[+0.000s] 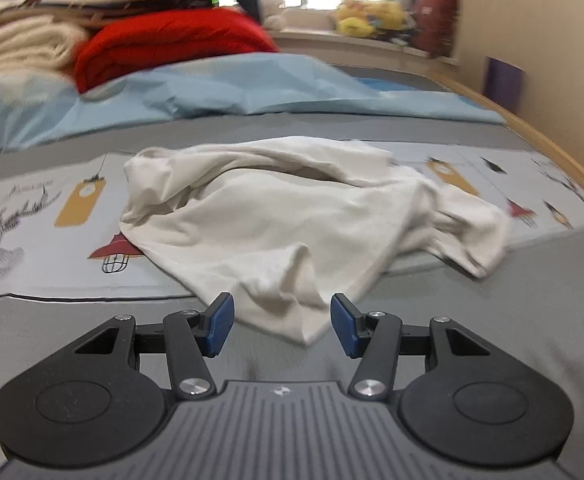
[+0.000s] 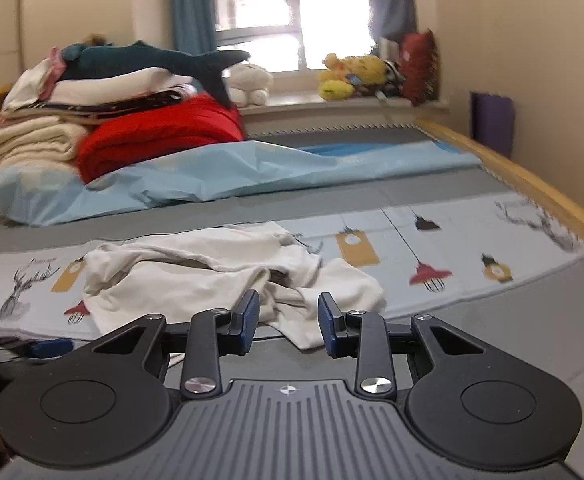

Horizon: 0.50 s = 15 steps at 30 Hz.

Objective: Fold small clothes
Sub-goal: 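Lower the left gripper onto the white shirt and close on the fabric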

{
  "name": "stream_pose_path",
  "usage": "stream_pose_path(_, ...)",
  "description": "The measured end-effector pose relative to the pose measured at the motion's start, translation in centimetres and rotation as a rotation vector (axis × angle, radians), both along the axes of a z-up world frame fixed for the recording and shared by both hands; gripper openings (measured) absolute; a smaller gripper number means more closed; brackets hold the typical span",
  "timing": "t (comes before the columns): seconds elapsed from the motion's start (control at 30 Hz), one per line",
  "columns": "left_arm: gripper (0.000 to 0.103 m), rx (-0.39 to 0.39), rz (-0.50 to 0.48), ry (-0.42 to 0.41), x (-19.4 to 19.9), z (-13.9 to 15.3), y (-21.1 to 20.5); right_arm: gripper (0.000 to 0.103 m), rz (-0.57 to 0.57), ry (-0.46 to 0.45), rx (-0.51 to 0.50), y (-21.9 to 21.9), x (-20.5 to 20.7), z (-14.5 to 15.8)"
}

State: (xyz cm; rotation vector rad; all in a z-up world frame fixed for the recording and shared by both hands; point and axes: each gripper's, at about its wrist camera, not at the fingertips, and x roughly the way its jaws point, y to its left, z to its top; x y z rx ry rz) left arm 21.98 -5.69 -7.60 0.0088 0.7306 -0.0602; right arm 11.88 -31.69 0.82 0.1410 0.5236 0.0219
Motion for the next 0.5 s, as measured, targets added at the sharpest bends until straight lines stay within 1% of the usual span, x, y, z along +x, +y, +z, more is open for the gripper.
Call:
stream_pose_path(0.07,0.059,0.018,0.046,0.022,2.3,-1.2,0.1,0.034,-0.026,0.017,0.021,-0.7,0.4,-0.1)
stream_pose_path(0.13,0.058,0.028,0.058,0.051,4.5,-2.4,0.2,0.034,-0.043,0.032,0.044,-1.3,0.8,-0.2)
stream_pose_path(0.17,0.048,0.039,0.052,0.056,5.0,-2.7,0.2,0.034,-0.049,0.037,0.046,-1.4,0.9,-0.2)
stream_pose_path(0.2,0.014,0.043,0.031,0.058,5.3,-2.9,0.4,0.034,-0.057,0.041,0.052,-1.6,1.1,-0.3)
stream_pose_path(0.23,0.004,0.040,-0.014,0.072,5.6,-3.0,0.6,0.034,-0.063,0.047,0.055,-1.7,1.1,-0.4)
stream_pose_path(0.27,0.004,0.042,-0.053,0.080,5.5,-2.9,0.9,0.034,-0.070,0.054,0.059,-1.7,1.3,-0.5)
stream_pose_path(0.33,0.004,0.075,-0.119,0.039,4.3,-1.8,1.7,0.032,-0.079,0.064,0.061,-1.9,1.5,-0.8)
stream_pose_path(0.4,0.004,0.113,-0.186,0.024,2.4,-0.5,2.9,0.026,-0.085,0.068,0.069,-2.1,1.6,-1.0)
stream_pose_path(0.43,0.004,0.122,-0.208,0.024,1.2,0.1,3.7,0.025,-0.088,0.066,0.075,-2.2,1.6,-1.0)
stream_pose_path(0.5,0.003,0.132,-0.243,0.020,-1.6,1.7,4.9,0.019,-0.094,0.063,0.081,-2.1,1.5,-1.0)
